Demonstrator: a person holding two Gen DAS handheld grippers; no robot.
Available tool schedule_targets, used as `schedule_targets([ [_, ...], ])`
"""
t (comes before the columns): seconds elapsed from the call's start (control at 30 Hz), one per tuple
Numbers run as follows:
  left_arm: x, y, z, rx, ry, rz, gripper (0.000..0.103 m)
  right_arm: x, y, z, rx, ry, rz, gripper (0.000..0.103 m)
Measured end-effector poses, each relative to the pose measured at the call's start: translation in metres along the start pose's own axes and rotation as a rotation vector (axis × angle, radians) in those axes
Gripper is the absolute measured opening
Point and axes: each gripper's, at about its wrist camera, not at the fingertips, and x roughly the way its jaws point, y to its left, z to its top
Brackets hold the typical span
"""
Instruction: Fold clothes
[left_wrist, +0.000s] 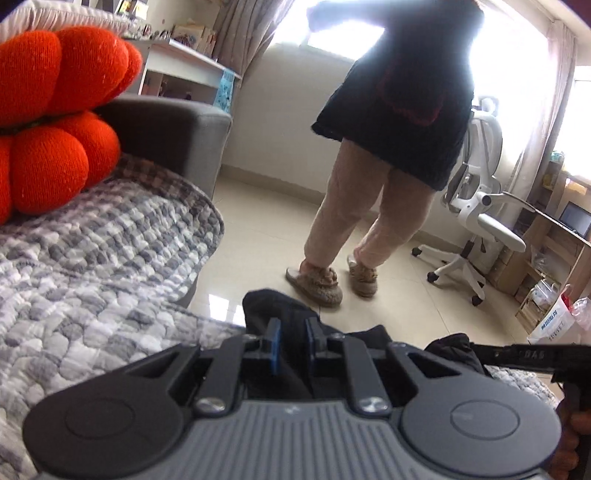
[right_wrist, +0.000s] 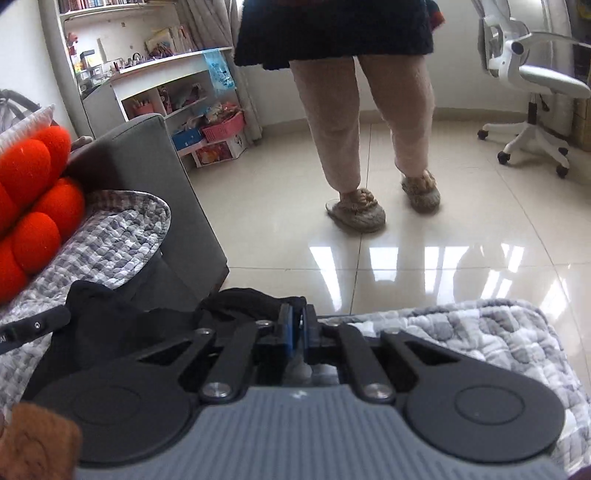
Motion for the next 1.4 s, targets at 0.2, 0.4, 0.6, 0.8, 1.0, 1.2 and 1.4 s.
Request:
schedule_targets([
  [0.2,-0.004,0.007,0.002,-0.032,-0.002,-0.029,0.014,0.000,-0.009,0.002,0.033,-0.003,0.004,0.006],
  [0.4,-0.009,0.011,0.004,-0.054,-0.007,-0.060,0.039,-0.020,-0.029,0.007,0.112,-0.077,0.008,0.011],
  [0.6,-0.013,-0.004,0.001,0.045,-0.017,-0.060,0.039,-0.023,-0.004,0.009,0.038,-0.048,0.159,0.018],
  [0.8,-0.005,-0.013,-0.005,0.119,0.021,-0.040,0.038,0.000,0.036,-0.004,-0.178,0.026,0.011,0.010],
  [1.0,-0.011,-0.015,-0.004,0.144,0.004,-0.027,0.036,-0.004,0.035,-0.007,-0.224,-0.036,-0.089,0.011],
  [1.2,-0.013,-0.024,-0.007,0.206,0.002,-0.016,0.038,-0.020,0.035,-0.002,-0.207,-0.077,-0.018,0.020],
  [1.4,-0.005,-0.027,-0.011,0.239,0.054,0.011,0.039,0.000,0.046,-0.013,-0.287,0.004,-0.077,0.020],
])
